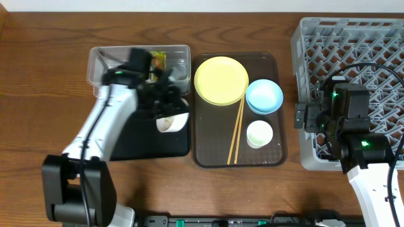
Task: Sort waste into correct bins and load items into the dishwasher rack
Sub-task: 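Tip the pink bowl over the black tray to pour out the rice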
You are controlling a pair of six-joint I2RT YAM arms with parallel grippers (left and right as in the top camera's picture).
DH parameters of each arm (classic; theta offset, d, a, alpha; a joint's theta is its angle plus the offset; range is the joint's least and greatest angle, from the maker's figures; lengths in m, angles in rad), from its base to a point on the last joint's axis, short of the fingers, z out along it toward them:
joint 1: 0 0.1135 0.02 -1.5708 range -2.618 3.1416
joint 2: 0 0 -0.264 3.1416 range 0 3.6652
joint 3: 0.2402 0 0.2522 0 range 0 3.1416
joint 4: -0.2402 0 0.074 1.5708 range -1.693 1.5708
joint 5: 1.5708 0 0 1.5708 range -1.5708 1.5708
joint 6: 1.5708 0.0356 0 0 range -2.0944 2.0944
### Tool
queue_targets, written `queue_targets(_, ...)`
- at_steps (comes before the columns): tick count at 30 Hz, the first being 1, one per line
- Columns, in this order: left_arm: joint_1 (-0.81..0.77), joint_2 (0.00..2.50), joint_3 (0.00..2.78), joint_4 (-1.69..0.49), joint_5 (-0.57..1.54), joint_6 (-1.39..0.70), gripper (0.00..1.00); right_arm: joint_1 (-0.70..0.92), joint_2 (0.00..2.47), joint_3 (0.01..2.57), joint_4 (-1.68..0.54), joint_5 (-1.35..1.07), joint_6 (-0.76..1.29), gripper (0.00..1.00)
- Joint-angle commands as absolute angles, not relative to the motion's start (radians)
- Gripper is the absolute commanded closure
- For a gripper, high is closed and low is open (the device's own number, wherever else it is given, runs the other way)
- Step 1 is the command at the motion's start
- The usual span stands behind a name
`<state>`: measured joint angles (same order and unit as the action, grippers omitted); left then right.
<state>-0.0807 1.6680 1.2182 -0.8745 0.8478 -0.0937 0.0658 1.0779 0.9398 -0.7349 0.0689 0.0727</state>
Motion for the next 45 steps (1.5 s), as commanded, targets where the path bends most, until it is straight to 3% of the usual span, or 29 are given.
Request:
queue_targets(1,0.02,1.669,1.152,-0.877,1.16,0.06,0.94,0.056,1.074,0.96,-0.734,0.078,0.081,0.01)
queue_targets(8,0.19,1.728,1.036,-0.877,1.43,0.161,0.94,0.056,1.074,0.96,-0.734,0.078,0.081,0.01)
queue_targets(15,0.245,1.831,1.027,-0.878,1.573,0.053,0.93,0.056,1.073,0.96,-0.738,0.078,0.081,0.01)
queue_targets(34,0.247,1.875,1.027,-0.878,1.573,-0.544,0.94,0.056,1.074,0.96,-0.746,0.078,0.081,0.01)
queue_targets(45,0.247,1.875,1.027,-0.878,1.573,-0.728,0.94,0.057,1.074,0.96,-0.754,0.078,0.081,0.01)
